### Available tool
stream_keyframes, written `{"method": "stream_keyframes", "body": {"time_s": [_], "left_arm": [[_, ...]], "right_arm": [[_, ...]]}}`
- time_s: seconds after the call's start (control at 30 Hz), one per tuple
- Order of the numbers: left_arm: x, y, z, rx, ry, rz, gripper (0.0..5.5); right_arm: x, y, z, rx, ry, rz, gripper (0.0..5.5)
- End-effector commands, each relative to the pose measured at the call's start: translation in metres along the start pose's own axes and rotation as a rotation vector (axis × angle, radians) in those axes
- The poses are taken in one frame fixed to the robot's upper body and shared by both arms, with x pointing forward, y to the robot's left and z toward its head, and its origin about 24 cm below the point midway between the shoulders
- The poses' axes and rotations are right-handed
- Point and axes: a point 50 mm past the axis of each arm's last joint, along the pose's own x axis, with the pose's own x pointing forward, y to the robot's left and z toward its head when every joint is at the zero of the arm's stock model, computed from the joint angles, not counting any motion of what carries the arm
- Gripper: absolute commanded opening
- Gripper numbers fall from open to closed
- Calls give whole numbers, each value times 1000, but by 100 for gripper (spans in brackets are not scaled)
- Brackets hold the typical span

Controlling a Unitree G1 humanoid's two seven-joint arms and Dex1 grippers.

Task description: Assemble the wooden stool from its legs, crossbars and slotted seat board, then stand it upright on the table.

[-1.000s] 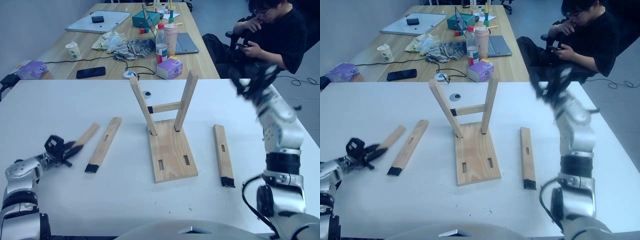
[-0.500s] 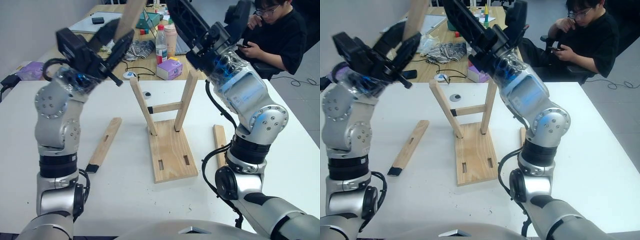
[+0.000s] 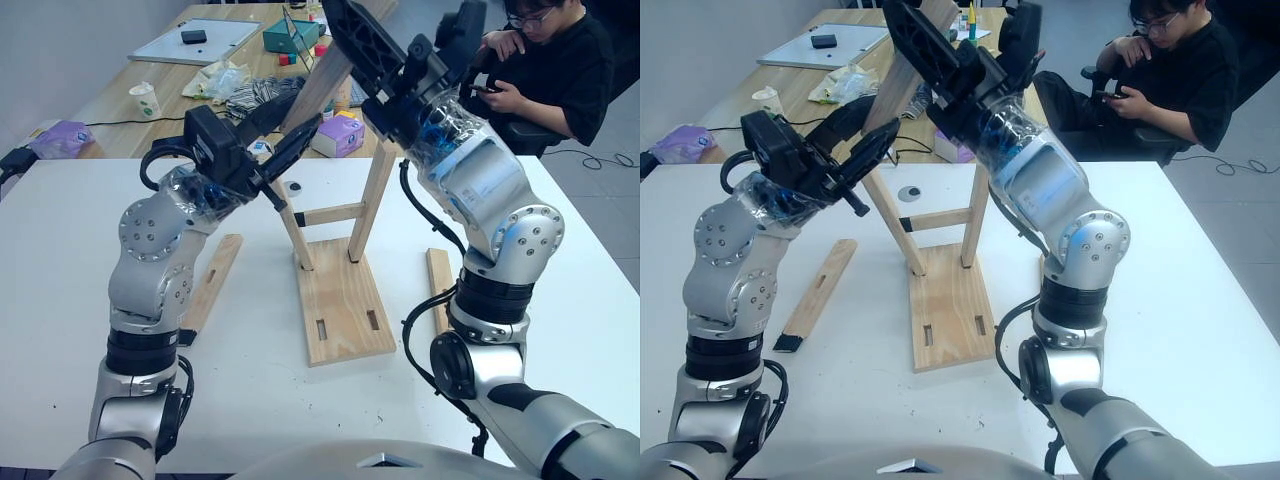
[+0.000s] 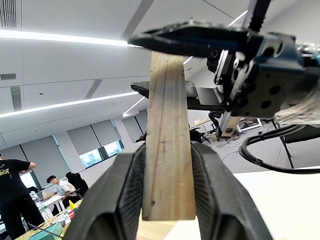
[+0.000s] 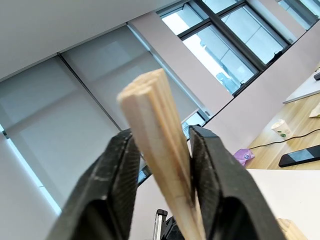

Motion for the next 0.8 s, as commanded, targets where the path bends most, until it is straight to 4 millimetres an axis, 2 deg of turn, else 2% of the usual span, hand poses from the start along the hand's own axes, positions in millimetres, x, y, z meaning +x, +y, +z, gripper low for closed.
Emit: {"method": "stream_keyframes", "body": {"time_s": [0.03,0.2,0.23,0.27,0.37,0.4,0.5,0.57,0.63,0.7,0.8], "left_arm": [[2,0,1,-1,13,-18,125],[2,2,-1,-10,29,6,125],[1,3,-2,-19,41,16,161],[0,4,-4,-26,59,14,170],[-10,0,-15,-61,156,-23,224],[-14,-1,-19,-77,182,-28,234],[-22,6,-16,-93,178,38,280],[-23,21,-6,-84,124,151,310],[-28,41,7,-150,29,305,311],[-37,51,12,-177,-2,393,311],[-46,60,11,-277,-27,500,311]], "right_arm": [[1,0,1,-7,0,-7,93],[0,-1,2,-24,-2,-16,71],[-1,-1,3,-31,-3,-19,68],[-2,-2,6,-41,-11,-24,61],[-9,-10,26,-118,-81,-80,41],[-15,-15,41,-152,-127,-112,41],[-50,-29,80,-314,-211,-225,41],[-84,-40,82,-445,-167,-319,41],[-126,-57,66,-549,-16,-469,41],[-165,-77,45,-559,84,-623,41],[-197,-90,18,-646,143,-752,41]]}}
